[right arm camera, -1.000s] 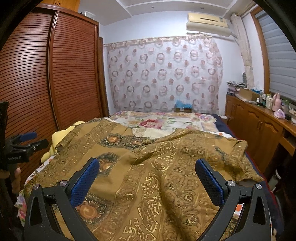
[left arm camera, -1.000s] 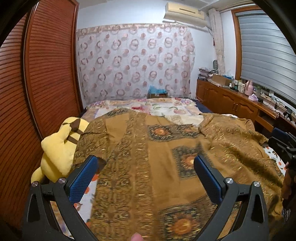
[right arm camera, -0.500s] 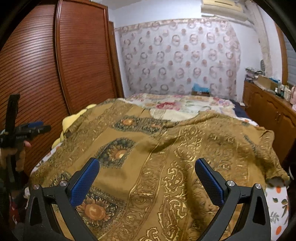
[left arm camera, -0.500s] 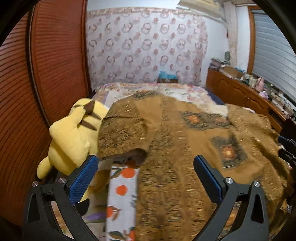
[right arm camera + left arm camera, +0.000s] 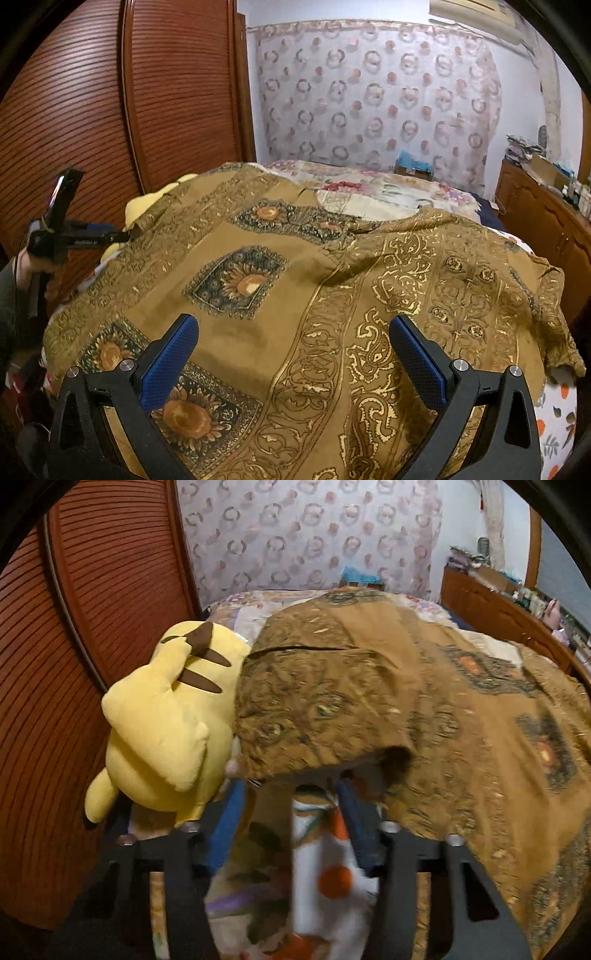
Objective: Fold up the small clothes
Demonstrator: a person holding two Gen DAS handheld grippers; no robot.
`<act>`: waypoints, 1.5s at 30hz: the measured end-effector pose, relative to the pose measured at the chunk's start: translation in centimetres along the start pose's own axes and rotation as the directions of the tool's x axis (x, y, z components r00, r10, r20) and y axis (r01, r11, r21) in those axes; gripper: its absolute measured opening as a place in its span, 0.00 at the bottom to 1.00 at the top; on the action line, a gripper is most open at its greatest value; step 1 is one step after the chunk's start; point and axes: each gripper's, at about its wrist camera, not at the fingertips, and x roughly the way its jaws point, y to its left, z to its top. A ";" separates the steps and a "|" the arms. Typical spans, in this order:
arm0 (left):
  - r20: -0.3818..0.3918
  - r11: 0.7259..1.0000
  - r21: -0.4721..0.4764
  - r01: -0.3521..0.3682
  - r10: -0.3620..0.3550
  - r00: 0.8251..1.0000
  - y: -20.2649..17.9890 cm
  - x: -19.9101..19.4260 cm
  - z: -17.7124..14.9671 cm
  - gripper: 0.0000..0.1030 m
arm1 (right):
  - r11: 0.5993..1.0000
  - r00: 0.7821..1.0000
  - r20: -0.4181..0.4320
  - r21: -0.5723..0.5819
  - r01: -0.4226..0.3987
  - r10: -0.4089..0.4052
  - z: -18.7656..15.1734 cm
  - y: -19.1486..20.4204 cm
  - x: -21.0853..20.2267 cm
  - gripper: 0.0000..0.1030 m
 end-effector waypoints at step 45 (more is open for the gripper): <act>0.209 0.975 0.116 0.191 -0.212 0.955 -7.6 -10.6 0.5 0.77 | 0.998 0.998 -0.028 0.032 -0.059 0.060 1.1 -0.6 0.7 0.99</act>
